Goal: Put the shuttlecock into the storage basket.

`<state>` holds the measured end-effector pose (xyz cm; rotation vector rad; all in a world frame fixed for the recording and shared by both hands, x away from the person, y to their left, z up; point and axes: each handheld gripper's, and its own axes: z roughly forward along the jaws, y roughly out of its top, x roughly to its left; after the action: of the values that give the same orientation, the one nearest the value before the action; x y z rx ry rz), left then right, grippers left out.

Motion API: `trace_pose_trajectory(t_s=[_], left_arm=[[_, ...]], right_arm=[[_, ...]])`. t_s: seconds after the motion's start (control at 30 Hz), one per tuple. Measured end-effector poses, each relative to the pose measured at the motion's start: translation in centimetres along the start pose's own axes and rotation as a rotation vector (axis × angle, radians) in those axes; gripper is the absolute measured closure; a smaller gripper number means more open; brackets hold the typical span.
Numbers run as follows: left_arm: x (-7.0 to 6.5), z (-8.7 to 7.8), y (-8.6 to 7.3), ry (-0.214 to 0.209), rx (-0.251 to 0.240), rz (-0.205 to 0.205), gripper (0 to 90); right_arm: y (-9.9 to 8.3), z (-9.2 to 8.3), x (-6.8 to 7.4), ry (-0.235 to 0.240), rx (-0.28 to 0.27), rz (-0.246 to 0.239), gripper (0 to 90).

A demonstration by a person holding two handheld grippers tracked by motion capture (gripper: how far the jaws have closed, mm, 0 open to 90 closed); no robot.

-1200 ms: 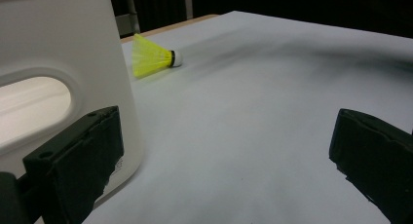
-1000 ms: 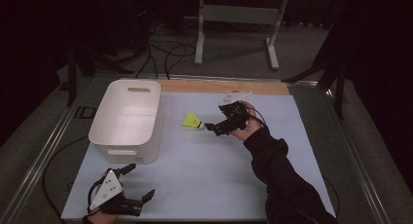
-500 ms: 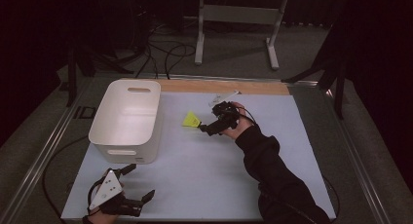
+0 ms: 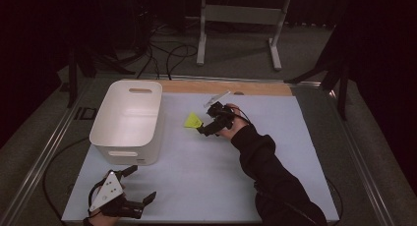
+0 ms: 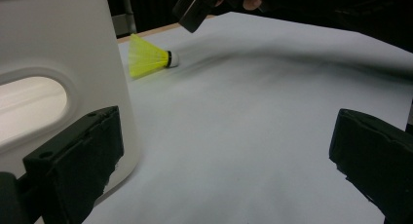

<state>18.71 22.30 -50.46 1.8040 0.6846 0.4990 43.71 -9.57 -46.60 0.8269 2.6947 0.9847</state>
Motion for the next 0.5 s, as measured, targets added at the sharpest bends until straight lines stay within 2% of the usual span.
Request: trace_pose_trajectory(t_s=[0.03, 0.1, 0.17, 0.5], left_arm=[[0.0, 0.0, 0.0, -0.001, -0.001, 0.000, 0.0], [0.0, 0.0, 0.0, -0.002, -0.002, -0.001, 0.0], [0.0, 0.0, 0.0, -0.003, -0.002, -0.001, 0.0], [0.0, 0.0, 0.0, -0.006, -0.001, 0.000, 0.0]], right_arm=[[0.0, 0.2, 0.0, -0.001, 0.010, 0.003, 16.3], [0.0, 0.5, 0.0, -0.029, 0.038, -0.040, 20.1], [-0.1, 0.8, -0.1, -0.031, 0.055, -0.049, 23.2], [-0.2, 1.9, -0.5, -0.029, 0.120, -0.059, 34.2]])
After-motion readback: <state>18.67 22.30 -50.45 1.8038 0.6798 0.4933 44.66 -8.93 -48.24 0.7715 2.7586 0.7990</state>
